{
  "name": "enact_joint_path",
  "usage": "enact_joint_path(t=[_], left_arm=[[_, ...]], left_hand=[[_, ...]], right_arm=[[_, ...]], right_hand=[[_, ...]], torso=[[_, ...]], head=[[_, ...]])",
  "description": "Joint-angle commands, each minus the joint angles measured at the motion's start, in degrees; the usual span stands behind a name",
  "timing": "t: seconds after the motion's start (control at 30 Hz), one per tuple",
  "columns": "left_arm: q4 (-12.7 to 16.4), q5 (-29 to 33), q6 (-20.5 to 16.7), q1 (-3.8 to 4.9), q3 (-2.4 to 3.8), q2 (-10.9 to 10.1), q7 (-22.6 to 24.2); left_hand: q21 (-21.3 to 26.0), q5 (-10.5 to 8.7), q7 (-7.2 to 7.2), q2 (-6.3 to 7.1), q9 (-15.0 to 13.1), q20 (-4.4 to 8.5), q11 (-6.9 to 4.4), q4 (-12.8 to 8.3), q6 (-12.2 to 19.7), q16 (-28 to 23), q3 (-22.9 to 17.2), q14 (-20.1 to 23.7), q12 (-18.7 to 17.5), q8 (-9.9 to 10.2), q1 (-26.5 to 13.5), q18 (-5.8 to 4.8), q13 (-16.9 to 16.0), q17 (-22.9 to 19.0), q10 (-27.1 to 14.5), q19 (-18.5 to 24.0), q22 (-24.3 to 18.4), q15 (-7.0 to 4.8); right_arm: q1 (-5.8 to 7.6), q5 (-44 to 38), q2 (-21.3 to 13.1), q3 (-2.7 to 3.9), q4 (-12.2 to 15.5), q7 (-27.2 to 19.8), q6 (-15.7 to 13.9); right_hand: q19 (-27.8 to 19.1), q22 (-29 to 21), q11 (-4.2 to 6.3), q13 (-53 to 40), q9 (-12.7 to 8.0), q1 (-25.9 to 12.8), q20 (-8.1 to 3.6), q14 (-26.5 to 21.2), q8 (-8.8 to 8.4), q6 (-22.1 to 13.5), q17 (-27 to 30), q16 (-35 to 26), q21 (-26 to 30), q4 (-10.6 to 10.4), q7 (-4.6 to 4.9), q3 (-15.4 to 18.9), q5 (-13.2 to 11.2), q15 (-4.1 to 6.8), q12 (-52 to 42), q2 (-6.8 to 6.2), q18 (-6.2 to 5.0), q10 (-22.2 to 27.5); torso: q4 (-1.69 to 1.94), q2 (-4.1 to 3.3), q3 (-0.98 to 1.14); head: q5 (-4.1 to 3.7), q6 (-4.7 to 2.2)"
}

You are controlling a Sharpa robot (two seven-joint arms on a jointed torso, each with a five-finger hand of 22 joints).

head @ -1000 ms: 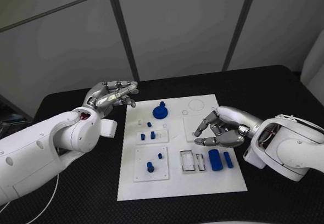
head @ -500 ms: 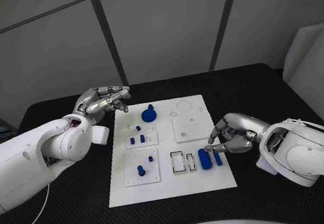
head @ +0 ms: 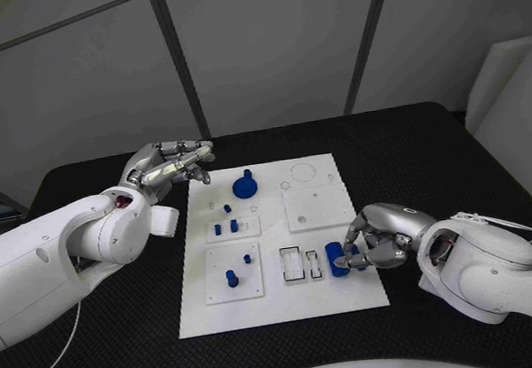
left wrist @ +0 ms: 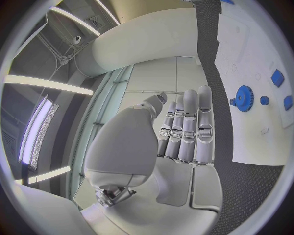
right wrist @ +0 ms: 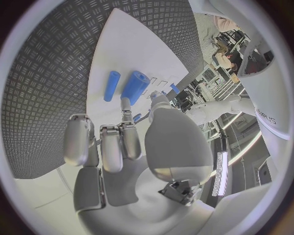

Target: Assemble the parts on the task board

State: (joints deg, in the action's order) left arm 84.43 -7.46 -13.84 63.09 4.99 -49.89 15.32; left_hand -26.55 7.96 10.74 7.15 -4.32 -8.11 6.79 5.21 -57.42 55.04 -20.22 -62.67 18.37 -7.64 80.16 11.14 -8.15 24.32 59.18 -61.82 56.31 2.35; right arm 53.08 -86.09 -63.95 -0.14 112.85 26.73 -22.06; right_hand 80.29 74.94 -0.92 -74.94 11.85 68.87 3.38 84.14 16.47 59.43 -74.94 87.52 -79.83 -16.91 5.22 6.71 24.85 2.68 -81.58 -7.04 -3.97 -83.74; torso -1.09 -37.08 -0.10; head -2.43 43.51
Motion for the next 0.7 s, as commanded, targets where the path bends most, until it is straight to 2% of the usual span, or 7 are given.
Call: enact_joint_path(t=[0.03, 0.23, 0.5, 0.63, 0.7], left_arm=[[0.2, 0.1, 0.3, 0.06, 0.0, 0.0, 0.2], [0.3, 0.1, 0.3, 0.06, -0.01, -0.1, 0.2], [0.5, 0.1, 0.5, 0.05, -0.01, -0.1, 0.0], [0.6, 0.1, 0.5, 0.05, -0.01, -0.2, -0.2], [0.6, 0.1, 0.5, 0.05, -0.01, -0.3, -0.2]], left_hand=[[0.1, 0.35, 0.1, -0.47, 0.1, 0.0, 0.05, 0.0, 0.4, -0.4, 0.2, 0.2, 0.2, -0.2, -0.2, -0.73, -0.1, -0.1, -0.4, -0.5, -0.1, 0.11], [0.1, 0.35, 0.1, -0.47, 0.1, 0.0, 0.05, 0.0, 0.4, -0.4, 0.2, 0.2, 0.2, -0.2, -0.2, -0.73, -0.1, -0.1, -0.4, -0.5, -0.1, 0.11], [0.2, 0.34, 0.11, -0.51, 0.0, -0.03, 0.07, 0.1, 0.5, -0.4, 0.4, 0.2, 0.4, -0.2, -0.4, -0.74, -0.1, -0.1, -0.5, -0.5, -0.2, 0.14], [0.2, 0.34, 0.11, -0.51, 0.0, -0.03, 0.07, 0.1, 0.5, -0.4, 0.4, 0.2, 0.4, -0.2, -0.4, -0.74, -0.1, -0.1, -0.5, -0.5, -0.2, 0.14], [0.2, 0.34, 0.11, -0.51, 0.0, -0.03, 0.07, 0.1, 0.5, -0.4, 0.4, 0.2, 0.4, -0.2, -0.4, -0.74, -0.1, -0.1, -0.5, -0.5, -0.2, 0.14]], right_arm=[[-0.09, -3.0, 0.7, 0.01, -0.6, 2.0, 0.3], [-0.44, -3.2, 2.3, 0.01, -1.9, 2.2, 0.9], [-1.67, -4.2, 4.2, 0.02, -3.4, 3.2, 1.2], [-2.14, -4.4, 5.3, 0.02, -4.3, 3.9, 1.6], [-2.32, -4.5, 5.7, 0.02, -4.7, 4.1, 1.8]], right_hand=[[0.6, 0.8, 0.2, -3.5, 0.1, -0.5, 0.03, 4.9, 0.4, -0.4, -10.5, 0.4, -0.4, 0.1, -0.03, 0.4, -0.3, 0.33, 0.1, -0.14, 0.53, -0.8], [0.6, 0.9, 0.22, -3.7, 0.2, -0.6, 0.02, 4.9, 0.6, -0.4, -10.6, 0.4, -0.4, 0.1, -0.07, 0.5, -0.3, 0.35, 0.1, 0.09, 0.56, -0.8], [0.6, 0.9, 0.26, -3.5, 0.5, -0.7, 0.01, 4.9, 0.96, -0.4, -10.5, 0.4, -0.4, 0.1, -0.12, 0.7, -0.3, 0.37, 0.3, 0.52, 0.54, -0.7], [0.6, 0.9, 0.28, -3.5, 0.6, -0.7, 0.0, 4.9, 1.11, -0.5, -10.5, 0.4, -0.4, 0.2, -0.15, 0.8, -0.2, 0.39, 0.3, 0.78, 0.54, -0.7], [0.6, 0.9, 0.29, -3.6, 0.6, -0.6, -0.01, 4.9, 1.18, -0.5, -10.5, 0.4, -0.4, 0.2, -0.16, 0.8, -0.2, 0.39, 0.4, 0.86, 0.54, -0.7]], torso=[[0.21, -0.03, -0.05], [0.04, -0.06, -0.05], [0.0, -0.07, -0.03], [0.17, -0.06, -0.05], [0.14, -0.01, -0.06]], head=[[0.07, 0.07], [0.36, 0.19], [0.66, 0.37], [0.77, 0.55], [0.83, 0.62]])
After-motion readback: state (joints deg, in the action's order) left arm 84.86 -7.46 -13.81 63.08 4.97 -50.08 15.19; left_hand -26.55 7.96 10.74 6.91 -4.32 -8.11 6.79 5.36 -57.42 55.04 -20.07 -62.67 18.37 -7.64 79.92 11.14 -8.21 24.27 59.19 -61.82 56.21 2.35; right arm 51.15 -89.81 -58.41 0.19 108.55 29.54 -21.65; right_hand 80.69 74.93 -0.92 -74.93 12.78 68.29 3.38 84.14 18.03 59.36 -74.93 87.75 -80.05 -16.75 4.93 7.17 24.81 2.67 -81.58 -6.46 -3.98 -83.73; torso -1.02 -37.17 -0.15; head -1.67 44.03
